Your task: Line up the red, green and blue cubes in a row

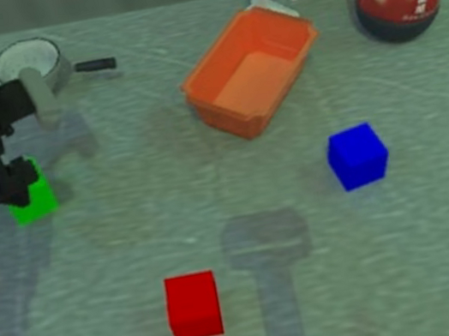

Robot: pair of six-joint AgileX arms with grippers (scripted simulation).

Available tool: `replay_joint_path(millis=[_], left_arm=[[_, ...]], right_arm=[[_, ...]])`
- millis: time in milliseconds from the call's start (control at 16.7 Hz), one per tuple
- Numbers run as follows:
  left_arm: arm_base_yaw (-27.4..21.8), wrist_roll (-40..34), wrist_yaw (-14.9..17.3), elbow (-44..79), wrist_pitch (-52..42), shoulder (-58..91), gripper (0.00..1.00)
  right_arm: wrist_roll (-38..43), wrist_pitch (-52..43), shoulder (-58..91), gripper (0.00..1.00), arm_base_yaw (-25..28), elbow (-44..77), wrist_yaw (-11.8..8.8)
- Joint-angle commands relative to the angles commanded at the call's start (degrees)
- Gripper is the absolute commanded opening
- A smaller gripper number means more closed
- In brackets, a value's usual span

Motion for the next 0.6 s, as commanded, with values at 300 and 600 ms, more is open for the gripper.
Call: replay_joint_path(millis=[300, 600], left_arm=[[0.1, 0.2, 0.0, -6.6, 10.2, 3.5, 1.0], [0.1, 0.2, 0.0, -6.9, 10.6, 3.7, 0.92]], right_arm=[[0.0, 0.0, 0.0, 1.0, 0.0, 0.0, 0.0], [0.0, 0.0, 0.0, 1.0, 0.0, 0.0, 0.0]])
